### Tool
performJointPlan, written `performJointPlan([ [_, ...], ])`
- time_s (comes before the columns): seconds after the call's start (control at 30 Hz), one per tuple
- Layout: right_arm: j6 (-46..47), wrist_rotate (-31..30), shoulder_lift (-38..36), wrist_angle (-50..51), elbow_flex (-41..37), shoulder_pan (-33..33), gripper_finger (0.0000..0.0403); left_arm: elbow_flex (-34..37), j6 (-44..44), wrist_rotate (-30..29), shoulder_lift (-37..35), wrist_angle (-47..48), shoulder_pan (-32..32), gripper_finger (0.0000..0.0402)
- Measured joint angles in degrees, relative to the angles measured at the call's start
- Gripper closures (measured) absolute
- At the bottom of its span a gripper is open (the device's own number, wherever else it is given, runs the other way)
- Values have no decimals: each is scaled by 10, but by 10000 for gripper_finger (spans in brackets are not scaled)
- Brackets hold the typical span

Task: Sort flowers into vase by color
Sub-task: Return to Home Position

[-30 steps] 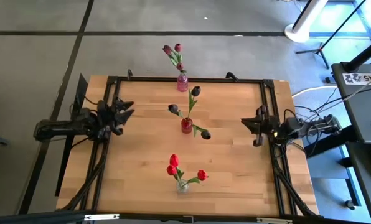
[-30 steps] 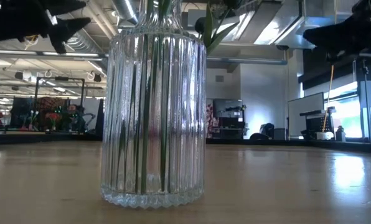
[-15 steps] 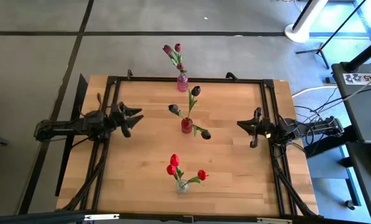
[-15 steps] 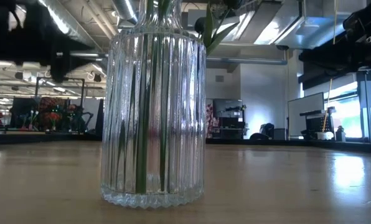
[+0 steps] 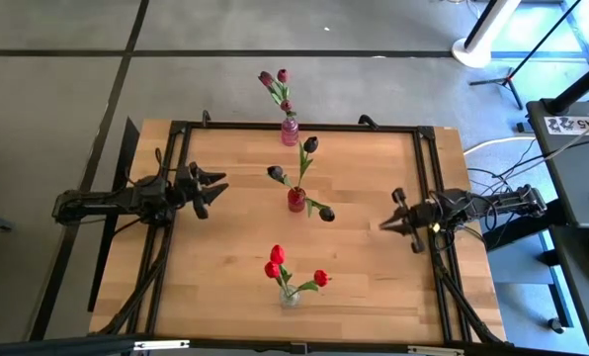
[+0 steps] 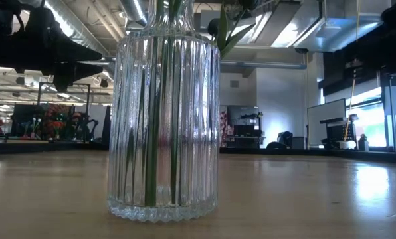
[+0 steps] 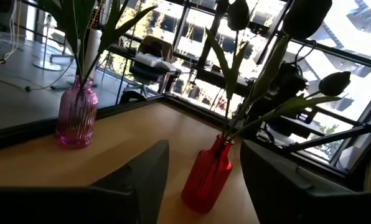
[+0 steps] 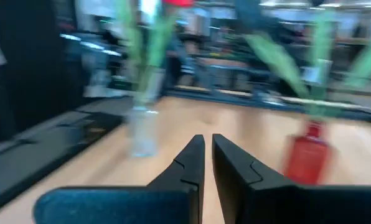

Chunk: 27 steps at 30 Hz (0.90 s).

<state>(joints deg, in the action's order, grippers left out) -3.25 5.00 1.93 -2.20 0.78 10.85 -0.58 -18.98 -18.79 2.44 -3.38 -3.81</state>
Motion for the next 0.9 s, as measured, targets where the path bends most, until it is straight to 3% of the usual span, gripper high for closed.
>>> performJointPlan([
  [0.2,3,168,1,-17,0,0,370,0,0,0,0,0,0,206],
  [0.3,2,178,1,-18,0,0,370,0,0,0,0,0,0,206],
  [0.37,-13,143,1,-22,0,0,370,0,0,0,0,0,0,206],
  [0.53,-16,-22,1,-31,0,0,370,0,0,0,0,0,0,206],
  [0.63,-16,-78,1,-30,0,0,370,0,0,0,0,0,0,206],
  [0.9,-16,-103,1,-14,0,0,370,0,0,0,0,-1,0,206],
])
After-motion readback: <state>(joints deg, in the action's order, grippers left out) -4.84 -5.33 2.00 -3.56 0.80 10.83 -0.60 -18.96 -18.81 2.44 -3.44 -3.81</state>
